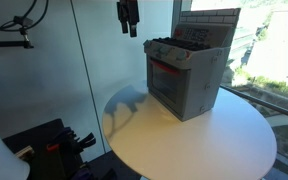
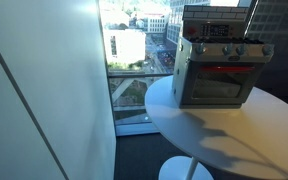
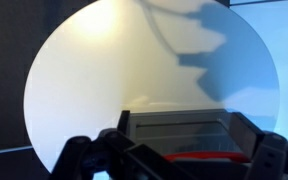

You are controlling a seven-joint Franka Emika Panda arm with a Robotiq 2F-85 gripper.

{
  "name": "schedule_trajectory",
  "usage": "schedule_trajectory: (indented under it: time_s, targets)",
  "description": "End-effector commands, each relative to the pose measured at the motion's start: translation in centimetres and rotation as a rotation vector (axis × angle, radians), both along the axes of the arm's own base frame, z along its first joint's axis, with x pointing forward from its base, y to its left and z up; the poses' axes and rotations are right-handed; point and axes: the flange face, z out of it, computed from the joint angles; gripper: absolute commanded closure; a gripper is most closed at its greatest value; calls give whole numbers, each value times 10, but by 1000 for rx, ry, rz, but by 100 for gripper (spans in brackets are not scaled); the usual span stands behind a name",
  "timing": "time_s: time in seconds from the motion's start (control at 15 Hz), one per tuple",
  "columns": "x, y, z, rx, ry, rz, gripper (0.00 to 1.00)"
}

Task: Turn the knob on the far right to the right.

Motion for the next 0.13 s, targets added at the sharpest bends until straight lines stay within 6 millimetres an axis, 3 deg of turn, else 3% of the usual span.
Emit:
schedule_trajectory:
  time_s: [0.0, 0.07]
  targets:
    - [0, 0, 0, -2, 1, 1, 0]
    - [0, 0, 0, -2, 1, 2, 0]
